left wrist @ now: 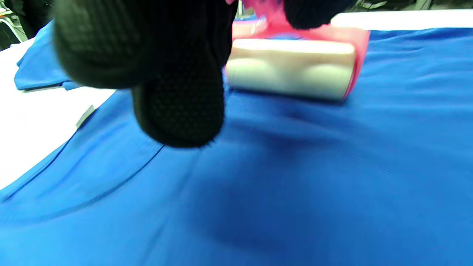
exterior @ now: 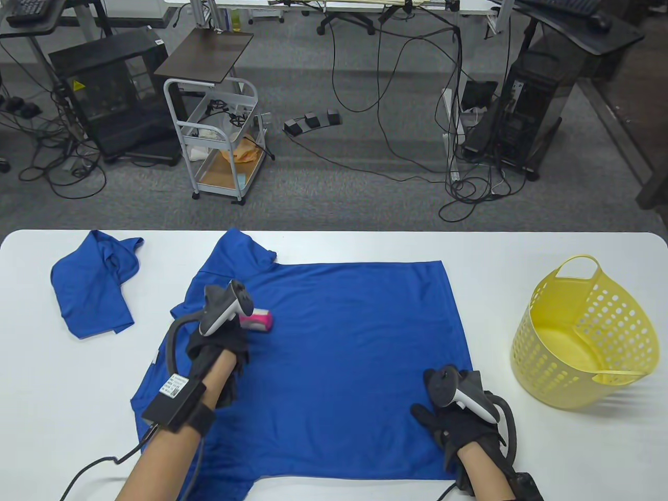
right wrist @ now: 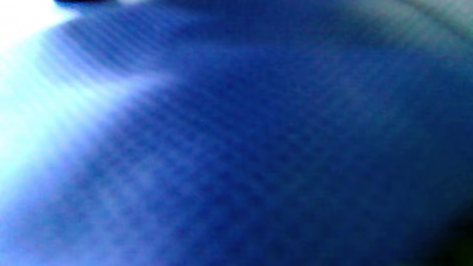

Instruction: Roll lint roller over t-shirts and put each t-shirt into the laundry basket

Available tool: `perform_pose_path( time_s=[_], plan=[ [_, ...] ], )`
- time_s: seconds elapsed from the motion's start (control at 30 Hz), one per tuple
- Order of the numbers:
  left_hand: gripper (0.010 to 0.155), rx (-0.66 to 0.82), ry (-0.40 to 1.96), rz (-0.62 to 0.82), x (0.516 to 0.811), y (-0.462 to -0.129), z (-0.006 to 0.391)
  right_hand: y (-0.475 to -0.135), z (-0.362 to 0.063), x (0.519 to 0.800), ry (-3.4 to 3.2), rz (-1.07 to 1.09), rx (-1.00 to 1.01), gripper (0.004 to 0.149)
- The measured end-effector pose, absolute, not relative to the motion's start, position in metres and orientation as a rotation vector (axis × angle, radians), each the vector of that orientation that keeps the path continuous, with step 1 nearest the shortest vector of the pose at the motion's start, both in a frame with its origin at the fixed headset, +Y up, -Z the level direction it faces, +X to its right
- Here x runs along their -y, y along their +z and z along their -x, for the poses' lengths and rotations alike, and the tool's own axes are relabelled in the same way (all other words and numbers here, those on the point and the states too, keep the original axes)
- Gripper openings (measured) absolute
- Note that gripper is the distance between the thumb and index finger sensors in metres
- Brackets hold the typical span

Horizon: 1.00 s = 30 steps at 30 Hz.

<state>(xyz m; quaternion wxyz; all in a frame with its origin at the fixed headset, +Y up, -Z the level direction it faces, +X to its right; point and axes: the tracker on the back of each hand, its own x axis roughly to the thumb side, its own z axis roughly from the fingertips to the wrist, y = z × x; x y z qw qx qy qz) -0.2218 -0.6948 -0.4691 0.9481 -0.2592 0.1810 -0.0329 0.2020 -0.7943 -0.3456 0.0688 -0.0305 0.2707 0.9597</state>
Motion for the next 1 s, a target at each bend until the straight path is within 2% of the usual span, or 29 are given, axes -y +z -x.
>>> perform_pose_path(
  time_s=[0.13, 0.27, 0.37, 0.47, 0.6, 0.67, 0.73, 0.87, 1.0],
  plan=[
    [0.069, -0.406, 0.081, 0.508, 0.704, -0.491, 0.223, -0.346, -0.203, 0.794, 2.876, 0.093, -0.821, 0.073],
    [0.069, -0.360, 0.008, 0.524, 0.695, -0.479, 0.224, -0.346, -0.202, 0.794, 2.871, 0.094, -0.828, 0.073],
    [0.067, -0.331, 0.009, 0.580, 0.681, -0.450, 0.233, -0.346, -0.202, 0.794, 2.867, 0.093, -0.827, 0.073],
    [0.064, -0.378, -0.004, 0.684, 0.668, -0.407, 0.246, -0.347, -0.202, 0.794, 2.859, 0.111, -0.829, 0.073],
    [0.060, -0.361, -0.012, 0.748, 0.656, -0.349, 0.260, -0.346, -0.202, 0.794, 2.858, 0.116, -0.831, 0.073],
    [0.061, -0.351, -0.017, 0.757, 0.657, -0.331, 0.266, -0.346, -0.202, 0.794, 2.853, 0.113, -0.833, 0.073],
    [0.061, -0.357, -0.001, 0.708, 0.661, -0.320, 0.268, -0.346, -0.202, 0.794, 2.851, 0.111, -0.834, 0.073],
    [0.060, -0.431, -0.008, 0.594, 0.668, -0.332, 0.262, -0.346, -0.202, 0.794, 2.853, 0.111, -0.830, 0.073],
    [0.060, -0.486, -0.033, 0.513, 0.673, -0.380, 0.258, -0.346, -0.202, 0.794, 2.854, 0.121, -0.828, 0.073]
  ],
)
